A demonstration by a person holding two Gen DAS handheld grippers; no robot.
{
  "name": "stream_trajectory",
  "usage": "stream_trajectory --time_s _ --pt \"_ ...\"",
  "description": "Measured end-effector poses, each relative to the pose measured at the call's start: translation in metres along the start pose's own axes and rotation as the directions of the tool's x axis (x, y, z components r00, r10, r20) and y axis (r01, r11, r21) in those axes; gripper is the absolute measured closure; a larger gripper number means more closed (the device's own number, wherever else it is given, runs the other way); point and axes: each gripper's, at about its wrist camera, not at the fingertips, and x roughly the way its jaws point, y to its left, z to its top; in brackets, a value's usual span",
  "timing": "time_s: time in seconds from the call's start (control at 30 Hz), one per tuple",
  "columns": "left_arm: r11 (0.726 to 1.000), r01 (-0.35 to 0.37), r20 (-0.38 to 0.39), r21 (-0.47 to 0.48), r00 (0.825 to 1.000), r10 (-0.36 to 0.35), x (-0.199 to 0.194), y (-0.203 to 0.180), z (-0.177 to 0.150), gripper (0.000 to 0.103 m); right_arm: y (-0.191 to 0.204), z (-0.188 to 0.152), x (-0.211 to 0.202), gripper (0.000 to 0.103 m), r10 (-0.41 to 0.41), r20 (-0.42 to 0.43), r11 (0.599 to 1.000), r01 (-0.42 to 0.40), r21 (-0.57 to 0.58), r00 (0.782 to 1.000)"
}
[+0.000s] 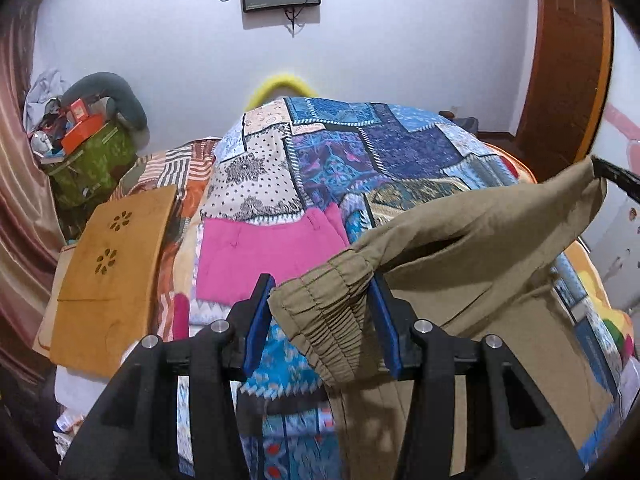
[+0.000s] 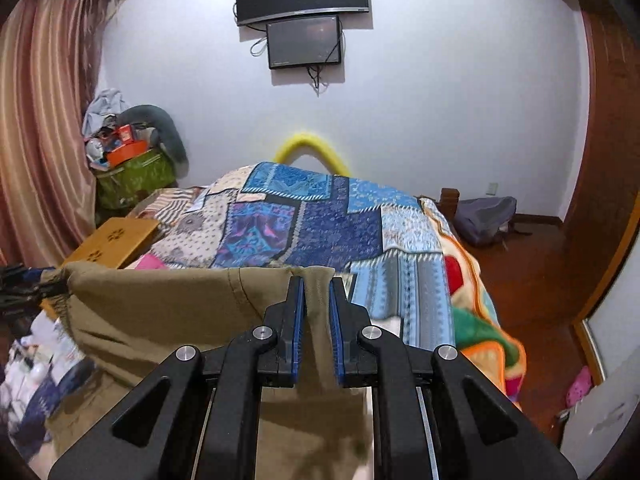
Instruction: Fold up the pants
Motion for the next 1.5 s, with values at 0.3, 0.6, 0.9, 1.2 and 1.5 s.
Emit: stream_trajectory --time_s 0.3,0.6,0.9,1.2,1.5 --pt "0.999 0.036 -0.039 0.035 0.999 -0.035 -0.033 -0.02 -0.063 0.055 0.009 -0.064 -0.058 0.092 0.026 -0.049 1.0 -0.026 0.01 0.998" --pt "0.997 0.068 -0.114 0.033 0.991 -0.064 -0.045 -0.032 -0.125 0.055 0.013 -0.13 -0.08 0.092 0.051 -0.184 0.998 -0.045 0.039 0.982" --pt "0.998 0.058 -0.229 -0.015 0.972 -0.06 -0.045 -0.024 -0.166 0.055 0.013 -0.166 -0.093 0.088 0.061 -0.234 0.995 -0.041 0.089 0.97" --pt "0.999 0.044 -0.183 -0.013 0.982 -0.045 -0.072 -0.024 -0.146 0.051 0.026 -0.17 -0.113 0.075 -0.089 -0.26 0.994 0.071 -0.077 0.962" --pt "0.989 0.137 -0.111 0.054 0.985 -0.13 -0.09 -0.069 -0.113 0.032 0.08 -0.145 -0.13 0.041 0.079 -0.159 0.985 -0.101 -0.137 0.984"
